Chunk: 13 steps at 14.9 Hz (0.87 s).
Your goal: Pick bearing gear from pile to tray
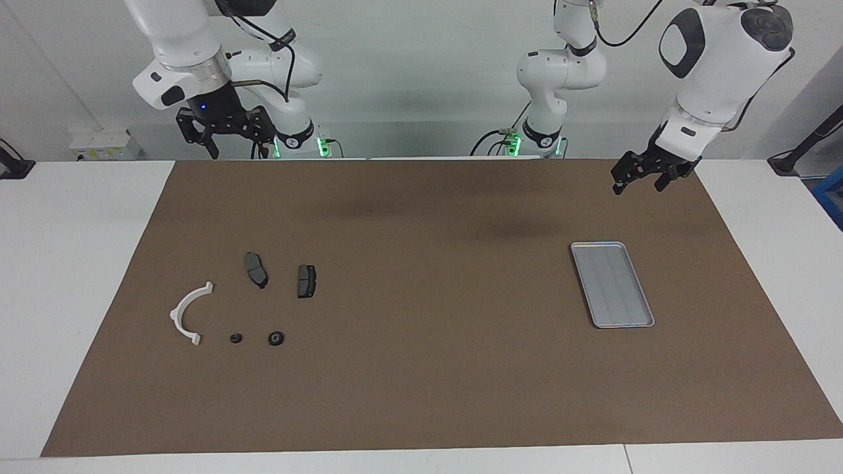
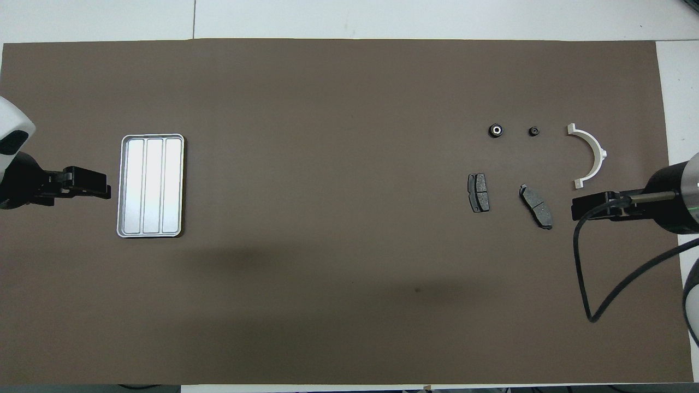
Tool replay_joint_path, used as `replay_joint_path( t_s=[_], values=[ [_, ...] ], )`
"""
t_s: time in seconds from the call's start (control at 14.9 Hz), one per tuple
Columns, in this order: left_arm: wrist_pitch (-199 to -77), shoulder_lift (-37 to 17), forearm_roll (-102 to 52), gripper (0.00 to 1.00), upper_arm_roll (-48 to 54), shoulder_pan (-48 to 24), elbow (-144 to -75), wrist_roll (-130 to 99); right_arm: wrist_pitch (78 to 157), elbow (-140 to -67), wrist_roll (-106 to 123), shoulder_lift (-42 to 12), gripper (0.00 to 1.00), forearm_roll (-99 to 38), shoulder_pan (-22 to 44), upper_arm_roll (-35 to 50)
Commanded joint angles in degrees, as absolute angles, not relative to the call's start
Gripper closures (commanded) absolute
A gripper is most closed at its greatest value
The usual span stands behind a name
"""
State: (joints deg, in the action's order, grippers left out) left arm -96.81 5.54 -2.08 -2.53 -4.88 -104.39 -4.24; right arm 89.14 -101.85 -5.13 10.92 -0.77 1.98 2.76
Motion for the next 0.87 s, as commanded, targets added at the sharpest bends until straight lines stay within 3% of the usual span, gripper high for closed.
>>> replay_joint_path(
  t_s=[0.0, 0.8],
  values=[
    [-98.0, 7.6, -2.7, 0.00, -3.2, -5.4, -106.8, -3.4, 87.9, -101.6, -5.9, 11.5, 0.00, -1.1, 1.8, 2.7],
    [-99.1, 7.5, -2.7, 0.00, -3.2, -5.4, -106.7, -3.7, 88.4, -101.8, -4.9, 12.1, 0.00, -1.4, 1.1, 2.4]
  ],
)
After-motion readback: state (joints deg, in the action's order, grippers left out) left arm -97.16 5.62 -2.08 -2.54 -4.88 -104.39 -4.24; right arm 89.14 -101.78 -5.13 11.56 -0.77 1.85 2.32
